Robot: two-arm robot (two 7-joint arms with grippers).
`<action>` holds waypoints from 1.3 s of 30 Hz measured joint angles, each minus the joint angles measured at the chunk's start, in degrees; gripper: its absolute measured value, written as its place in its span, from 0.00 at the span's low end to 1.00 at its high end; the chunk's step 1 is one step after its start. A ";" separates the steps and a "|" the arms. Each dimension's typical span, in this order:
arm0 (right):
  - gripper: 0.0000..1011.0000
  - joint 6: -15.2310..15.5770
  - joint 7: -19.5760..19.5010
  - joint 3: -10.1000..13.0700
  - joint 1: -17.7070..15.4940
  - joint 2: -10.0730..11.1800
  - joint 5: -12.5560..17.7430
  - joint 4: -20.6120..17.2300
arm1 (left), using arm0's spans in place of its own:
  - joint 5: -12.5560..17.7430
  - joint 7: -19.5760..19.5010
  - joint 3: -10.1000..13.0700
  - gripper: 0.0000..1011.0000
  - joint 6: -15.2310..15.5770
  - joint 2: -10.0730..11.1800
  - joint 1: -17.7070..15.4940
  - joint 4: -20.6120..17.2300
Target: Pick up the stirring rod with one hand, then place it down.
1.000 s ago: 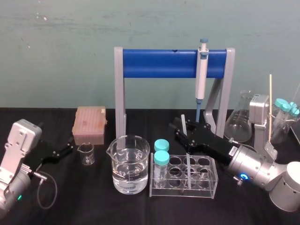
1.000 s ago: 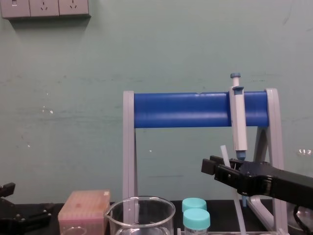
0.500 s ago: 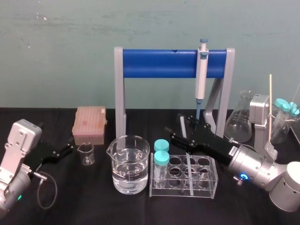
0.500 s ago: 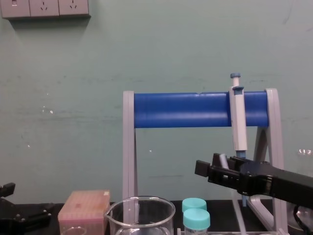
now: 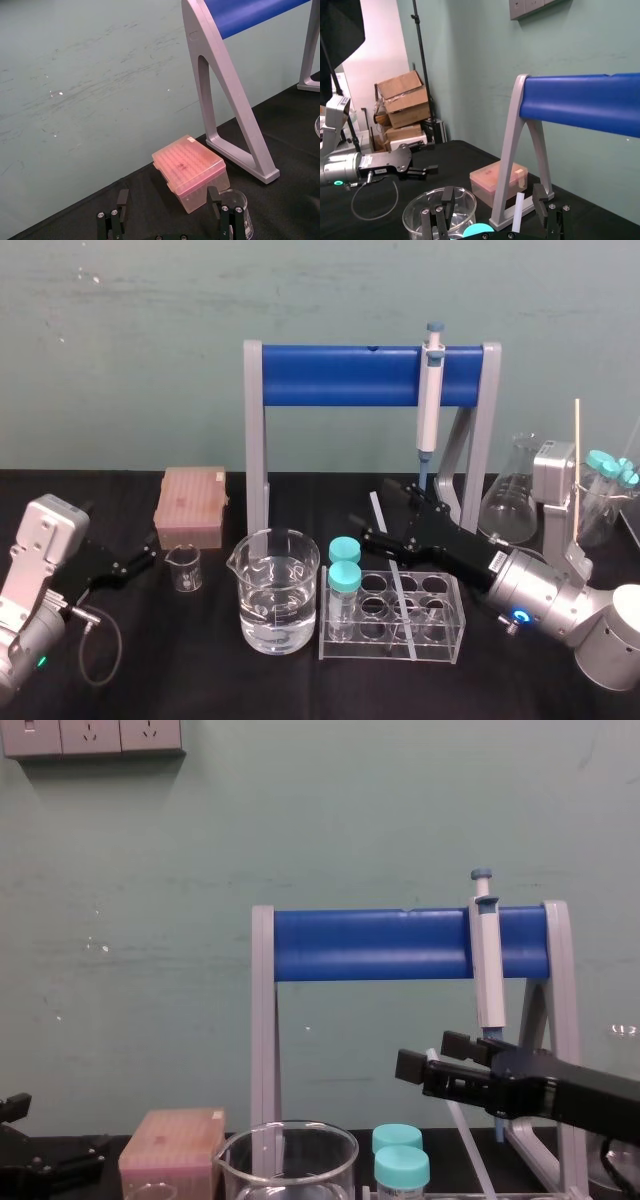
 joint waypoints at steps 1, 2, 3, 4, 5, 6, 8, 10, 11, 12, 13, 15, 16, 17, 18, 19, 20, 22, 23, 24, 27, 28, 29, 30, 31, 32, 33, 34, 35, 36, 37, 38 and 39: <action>0.99 0.00 -0.02 0.10 -0.02 0.01 0.00 -0.07 | 0.00 0.00 0.00 0.99 0.00 0.00 0.00 0.00; 0.99 -0.03 -0.55 0.42 -0.15 0.12 -0.08 -0.51 | 0.00 0.00 0.00 0.99 0.00 0.00 0.00 0.00; 0.99 -0.05 -0.96 0.65 -0.30 0.21 -0.17 -0.89 | 0.00 0.00 0.00 0.99 0.00 0.00 0.00 0.00; 0.99 -0.11 -1.60 0.92 -0.49 0.29 -0.31 -1.33 | 0.00 0.00 0.00 0.99 0.00 0.00 0.00 0.00; 0.99 -0.18 -2.32 1.22 -0.72 0.39 -0.42 -1.82 | 0.00 0.00 0.00 0.99 0.00 0.00 0.00 0.00; 0.99 -0.43 -3.91 1.88 -1.24 0.63 -0.87 -2.83 | 0.00 0.00 0.00 0.99 0.00 0.00 0.00 0.00; 0.99 -0.85 -7.02 3.15 -2.35 1.11 -1.94 -4.75 | 0.00 0.00 0.00 0.99 0.00 0.00 0.00 0.00; 0.99 -0.86 -10.06 4.25 -3.55 1.57 -3.10 -6.58 | 0.00 0.00 0.00 0.99 0.00 0.00 0.00 0.00; 0.99 -0.73 -11.99 4.83 -4.26 1.84 -3.86 -7.40 | 0.00 0.00 0.00 0.99 0.00 0.00 0.00 0.00; 0.99 -0.22 -15.98 5.92 -5.64 2.36 -5.53 -9.27 | 0.00 0.00 0.00 0.99 0.00 0.00 0.00 0.00; 0.99 0.21 -18.02 6.44 -6.38 2.61 -6.53 -10.12 | 0.00 0.00 0.00 0.99 0.00 0.00 0.00 0.00; 0.99 2.04 -24.28 7.97 -8.67 3.16 -9.24 -12.29 | 0.00 0.00 0.00 0.99 0.00 0.00 0.00 0.00; 0.99 2.75 -26.24 8.40 -9.38 3.24 -9.92 -12.85 | 0.00 0.00 0.00 0.99 0.00 0.00 0.00 0.00; 0.99 3.42 -27.73 8.80 -10.02 3.29 -10.45 -13.31 | 0.00 0.00 0.00 0.99 0.00 0.00 0.00 0.00; 0.99 4.44 -29.78 9.34 -10.89 3.32 -11.14 -13.76 | 0.00 0.00 0.00 0.99 0.00 0.00 0.00 0.00; 0.99 5.86 -32.03 9.95 -11.91 3.26 -11.81 -14.26 | 0.00 0.00 0.00 0.99 0.00 0.00 0.00 0.00; 0.99 7.49 -33.94 10.47 -12.85 3.08 -12.28 -14.57 | 0.00 0.00 0.00 0.99 0.00 0.00 0.00 0.00; 0.99 8.97 -35.05 10.79 -13.47 2.86 -12.51 -14.65 | 0.00 0.00 0.00 0.99 0.00 0.00 0.00 0.00; 0.99 9.69 -35.54 10.90 -13.68 2.72 -12.59 -14.65 | 0.00 0.00 0.00 0.99 0.00 0.00 0.00 0.00; 0.99 10.27 -35.92 11.02 -13.87 2.56 -12.68 -14.65 | 0.00 0.00 0.00 0.99 0.00 0.00 0.00 0.00; 0.99 12.01 -36.90 11.42 -14.35 1.95 -12.94 -14.54 | 0.00 0.00 0.00 0.99 0.00 0.00 0.00 0.00; 0.99 12.09 -36.96 11.43 -14.39 1.90 -12.95 -14.51 | 0.00 0.00 0.00 0.99 0.00 0.00 0.00 0.00; 0.99 12.04 -36.96 11.43 -14.38 1.94 -12.95 -14.51 | 0.00 0.00 0.00 0.99 0.00 0.00 0.00 0.00; 0.99 12.04 -36.96 11.43 -14.38 1.94 -12.95 -14.51 | 0.00 0.00 0.00 0.99 0.00 0.00 0.00 0.00; 0.99 11.98 -36.94 11.41 -14.37 1.96 -12.95 -14.51 | 0.00 0.00 0.00 0.99 0.00 0.00 0.00 0.00; 0.99 11.94 -36.94 11.41 -14.36 1.99 -12.95 -14.51 | 0.00 0.00 0.00 0.99 0.00 0.00 0.00 0.00; 0.99 11.91 -36.93 11.40 -14.36 2.00 -12.95 -14.51 | 0.00 0.00 0.00 0.99 0.00 0.00 0.00 0.00; 0.99 11.85 -36.92 11.38 -14.33 2.02 -12.94 -14.51 | 0.00 0.00 0.00 0.99 0.00 0.00 0.00 0.00; 0.99 11.83 -36.92 11.37 -14.32 2.03 -12.95 -14.51 | 0.00 0.00 0.00 0.99 0.00 0.00 0.00 0.00; 0.99 11.81 -36.92 11.37 -14.32 2.04 -12.95 -14.51 | 0.00 0.00 0.00 0.99 0.00 0.00 0.00 0.00; 0.99 11.76 -36.90 11.35 -14.30 2.07 -12.94 -14.51 | 0.00 0.00 0.00 0.99 0.00 0.00 0.00 0.00; 0.99 11.72 -36.88 11.34 -14.29 2.08 -12.95 -14.51 | 0.00 0.00 0.00 0.99 0.00 0.00 0.00 0.00; 0.99 11.68 -36.87 11.34 -14.28 2.10 -12.94 -14.51 | 0.00 0.00 0.00 0.99 0.00 0.00 0.00 0.00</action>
